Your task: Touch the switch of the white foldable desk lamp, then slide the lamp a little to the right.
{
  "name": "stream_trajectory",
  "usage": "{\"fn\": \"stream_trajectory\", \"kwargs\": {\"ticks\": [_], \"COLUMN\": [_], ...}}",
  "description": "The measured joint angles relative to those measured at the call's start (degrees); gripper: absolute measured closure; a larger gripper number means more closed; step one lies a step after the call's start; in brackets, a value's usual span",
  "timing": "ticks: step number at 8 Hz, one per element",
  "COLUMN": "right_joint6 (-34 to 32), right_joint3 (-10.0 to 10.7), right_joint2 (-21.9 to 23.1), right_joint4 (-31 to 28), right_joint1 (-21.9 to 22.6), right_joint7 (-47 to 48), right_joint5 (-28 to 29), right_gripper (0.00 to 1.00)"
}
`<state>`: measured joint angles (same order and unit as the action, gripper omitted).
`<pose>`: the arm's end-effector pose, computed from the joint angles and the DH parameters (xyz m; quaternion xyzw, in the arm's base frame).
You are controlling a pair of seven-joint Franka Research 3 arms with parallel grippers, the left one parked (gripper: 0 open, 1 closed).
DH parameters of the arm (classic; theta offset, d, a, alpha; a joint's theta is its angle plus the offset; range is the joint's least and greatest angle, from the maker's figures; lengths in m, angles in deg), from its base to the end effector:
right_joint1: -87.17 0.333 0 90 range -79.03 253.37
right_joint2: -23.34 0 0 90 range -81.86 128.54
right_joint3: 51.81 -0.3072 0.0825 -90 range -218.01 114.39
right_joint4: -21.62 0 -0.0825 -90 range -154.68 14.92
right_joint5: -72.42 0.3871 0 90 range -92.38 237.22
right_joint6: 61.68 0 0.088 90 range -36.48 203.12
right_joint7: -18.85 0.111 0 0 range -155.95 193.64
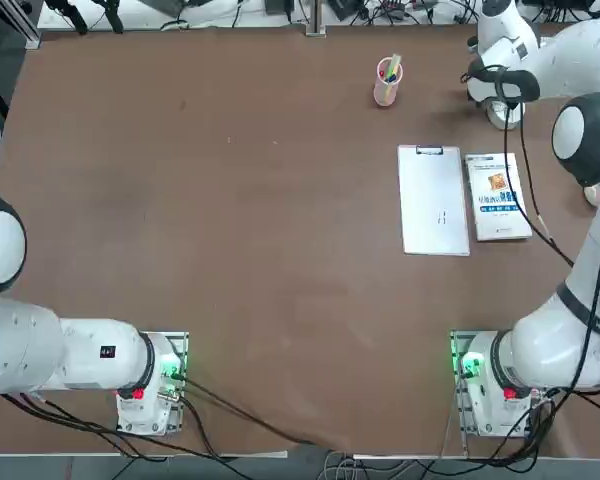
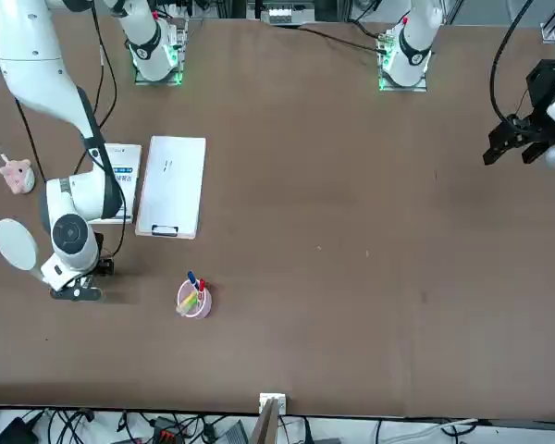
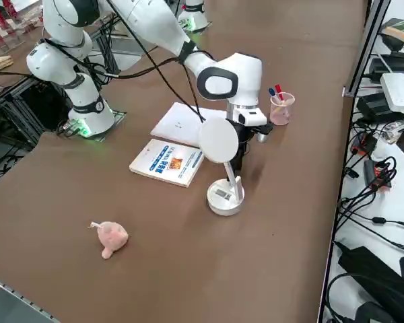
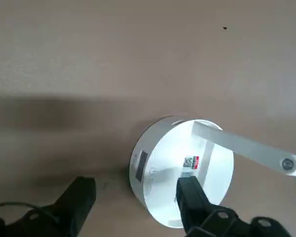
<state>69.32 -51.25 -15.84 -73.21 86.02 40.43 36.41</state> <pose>0.6786 -0.0349 0.1976 0.9726 0.0138 0.0148 0.2318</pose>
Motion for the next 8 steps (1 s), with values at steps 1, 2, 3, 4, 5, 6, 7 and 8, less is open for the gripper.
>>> {"fn": "stream_trajectory", "kwargs": {"ticks": [1,2,3,4,5,6,7,8], "right_joint6": [0.0,0.0,0.0,0.0,0.0,0.5,1.2,1.8], "right_joint3": [0.0,0.0,0.0,0.0,0.0,0.0,0.0,0.0], "right_joint2": [-0.1,-0.2,-0.2,-0.2,-0.2,-0.4,-0.6,-1.0], "right_joint4": [0.0,0.0,0.0,0.0,0.0,0.0,0.0,0.0], "right_joint1": [0.0,-0.1,-0.1,-0.1,-0.2,-0.4,-0.7,-1.0], "right_joint7": [-0.1,-0.8,-2.3,-3.0,-3.4,-3.8,-4.1,-4.2], "right_joint5": [1.2,3.5,5.3,5.9,5.9,5.9,6.0,6.0], "right_gripper": [0.0,0.0,0.0,0.0,0.0,0.0,0.0,0.0]}}
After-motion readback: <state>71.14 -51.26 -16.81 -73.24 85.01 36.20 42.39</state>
